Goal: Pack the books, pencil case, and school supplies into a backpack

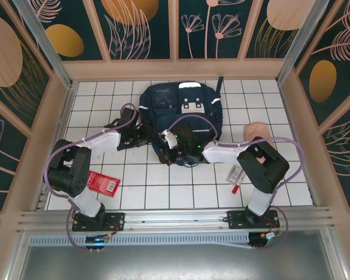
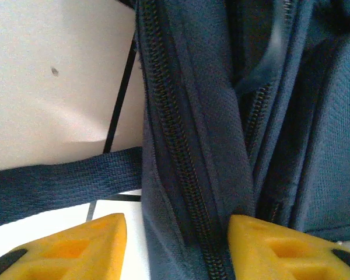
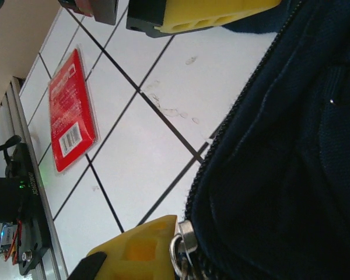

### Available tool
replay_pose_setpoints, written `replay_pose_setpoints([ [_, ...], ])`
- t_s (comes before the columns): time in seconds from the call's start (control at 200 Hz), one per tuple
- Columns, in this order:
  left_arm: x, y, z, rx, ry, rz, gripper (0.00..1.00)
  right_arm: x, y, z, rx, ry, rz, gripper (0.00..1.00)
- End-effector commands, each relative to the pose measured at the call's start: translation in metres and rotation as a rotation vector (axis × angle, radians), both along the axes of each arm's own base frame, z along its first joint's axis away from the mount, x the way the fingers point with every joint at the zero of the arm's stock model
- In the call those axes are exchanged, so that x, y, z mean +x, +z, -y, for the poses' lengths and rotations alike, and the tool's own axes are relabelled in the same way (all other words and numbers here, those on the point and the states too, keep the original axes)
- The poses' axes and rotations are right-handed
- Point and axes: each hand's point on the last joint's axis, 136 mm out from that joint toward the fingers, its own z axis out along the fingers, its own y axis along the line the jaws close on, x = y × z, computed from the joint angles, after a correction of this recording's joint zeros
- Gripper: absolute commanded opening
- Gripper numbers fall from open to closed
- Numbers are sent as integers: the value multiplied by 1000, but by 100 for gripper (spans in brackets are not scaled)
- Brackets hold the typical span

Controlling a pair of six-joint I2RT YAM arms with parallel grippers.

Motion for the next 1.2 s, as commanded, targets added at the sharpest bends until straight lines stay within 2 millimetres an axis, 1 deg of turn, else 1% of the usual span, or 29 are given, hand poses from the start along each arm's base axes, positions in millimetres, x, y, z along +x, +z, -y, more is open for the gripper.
replay_pose_setpoints([
  [0.0,12,-1,7,-32,78,21,27,-2,25,-21,73,62,73,0],
  [0.02,14,0,4,-15,84,26,23,-3,23,-20,62,59,71,0],
  [0.045,15,0,1,10,89,29,20,-4,21,-17,48,54,68,0],
  [0.075,12,-4,-5,47,88,19,17,-5,19,-14,36,49,65,0],
  [0.09,19,5,-3,50,84,43,14,-5,18,-12,30,45,63,0],
  [0.14,22,8,-6,79,78,52,6,-8,18,-7,19,39,64,0],
  [0.15,21,0,-7,92,76,37,3,-9,17,-7,17,39,63,0],
  [0.165,22,-2,-8,101,73,33,0,-10,16,-4,10,39,63,0],
  [0.25,24,-6,-9,119,51,38,0,-12,12,7,-42,25,66,0],
  [0.305,28,-10,-14,142,44,34,0,-14,8,15,-77,14,58,0],
  [0.415,33,-19,-40,179,70,17,0,-25,0,31,-127,0,23,0],
  [0.475,37,-21,-56,184,92,15,0,-31,-10,43,-163,-23,-9,0],
  [0.586,50,-12,-83,244,101,45,0,-51,-32,60,-192,-49,-102,0],
  [0.631,58,-5,-90,283,86,76,0,-56,-40,67,-210,-57,-124,0],
  [0.706,70,2,-101,340,59,103,0,-59,-46,78,-245,-80,-127,0],
  [0.771,78,5,-112,381,47,107,0,-58,-45,85,-264,-100,-129,0],
  [0.856,93,8,-123,401,23,134,0,-59,-40,84,-254,-91,-144,0],
  [0.951,113,10,-132,419,-5,143,0,-64,-36,78,-235,-36,-156,0],
  [1.011,124,13,-133,418,-20,140,0,-62,-34,73,-224,-22,-152,0],
  [1.056,125,13,-129,392,-34,110,0,-57,-32,66,-209,-18,-143,0],
  [1.076,124,14,-124,366,-45,91,6,-54,-29,61,-198,-15,-138,0],
  [1.121,117,21,-110,284,-57,71,25,-46,-23,49,-172,-8,-123,0],
  [1.141,111,24,-105,250,-59,71,30,-42,-19,44,-160,-6,-114,0],
  [1.161,106,26,-100,220,-58,73,33,-38,-17,39,-150,-4,-107,0],
  [1.196,95,34,-98,192,-41,83,35,-32,-12,29,-128,3,-93,0],
])
